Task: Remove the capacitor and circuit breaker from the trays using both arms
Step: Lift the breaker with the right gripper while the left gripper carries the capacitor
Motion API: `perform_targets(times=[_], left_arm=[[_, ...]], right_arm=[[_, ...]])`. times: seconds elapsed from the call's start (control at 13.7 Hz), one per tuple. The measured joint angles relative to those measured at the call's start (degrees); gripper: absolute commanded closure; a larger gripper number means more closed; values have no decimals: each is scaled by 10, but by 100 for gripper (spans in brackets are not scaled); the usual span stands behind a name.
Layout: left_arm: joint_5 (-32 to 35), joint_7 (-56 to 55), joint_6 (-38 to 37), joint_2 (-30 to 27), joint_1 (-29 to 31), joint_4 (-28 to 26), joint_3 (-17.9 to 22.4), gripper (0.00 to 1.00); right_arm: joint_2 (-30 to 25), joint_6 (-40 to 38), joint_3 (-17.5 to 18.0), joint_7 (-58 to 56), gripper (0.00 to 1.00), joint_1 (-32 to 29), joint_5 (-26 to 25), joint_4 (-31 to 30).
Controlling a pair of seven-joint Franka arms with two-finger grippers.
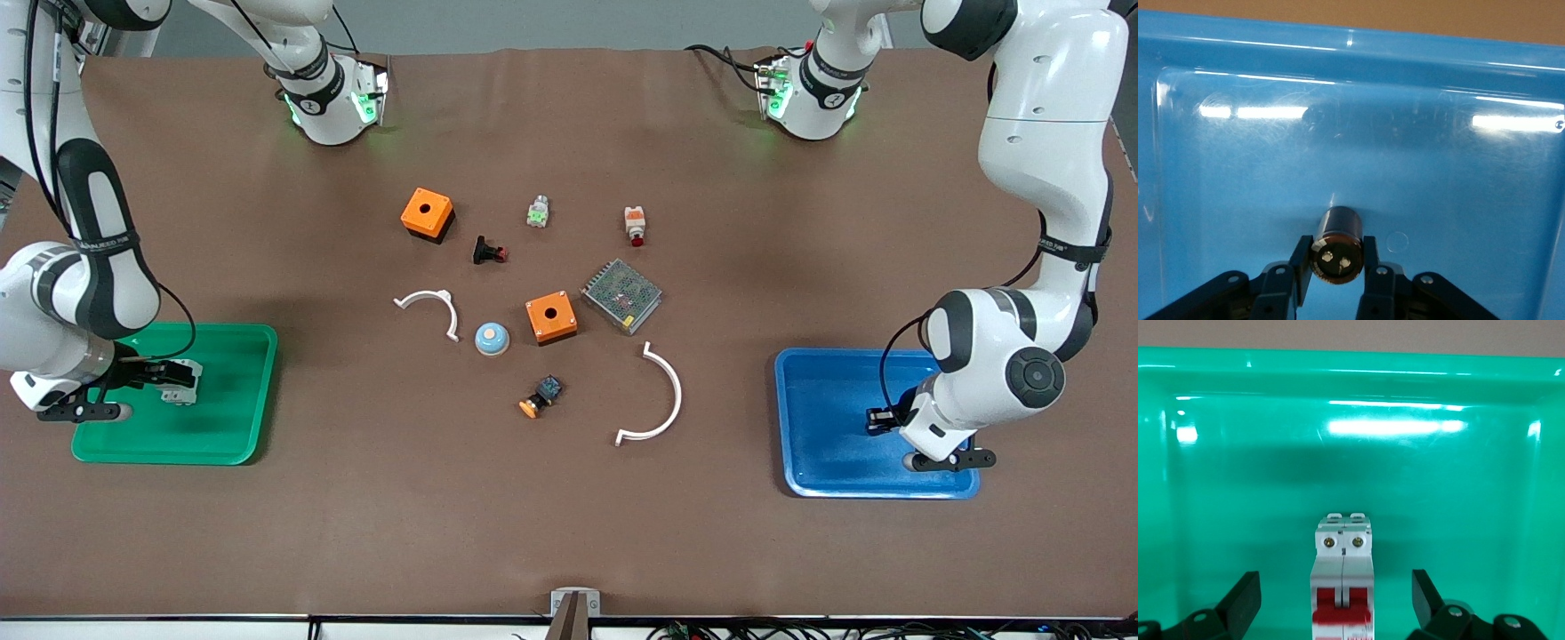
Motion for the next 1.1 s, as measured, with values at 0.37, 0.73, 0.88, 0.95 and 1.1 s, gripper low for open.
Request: perform_targets(times=[0.37, 0.73, 0.88, 0.95, 1.1], left_arm=[[0, 0, -24, -18, -5, 8, -2, 99], [0, -82, -134, -91, -66, 10, -9, 100], [0, -165, -150, -102, -100, 10, -25, 100], [0, -213, -151, -102, -120, 9, -31, 100], [0, -299, -146, -99, -168, 7, -35, 100]], right_arm=[[17, 42, 0, -15, 41, 0, 0, -16], [25, 46, -2, -64, 100, -7, 0, -17], [24, 37, -2, -66, 100, -7, 0, -11], [20, 11, 0, -66, 100, -6, 0, 1], [2, -96, 4, -44, 100, 2, 0, 53]])
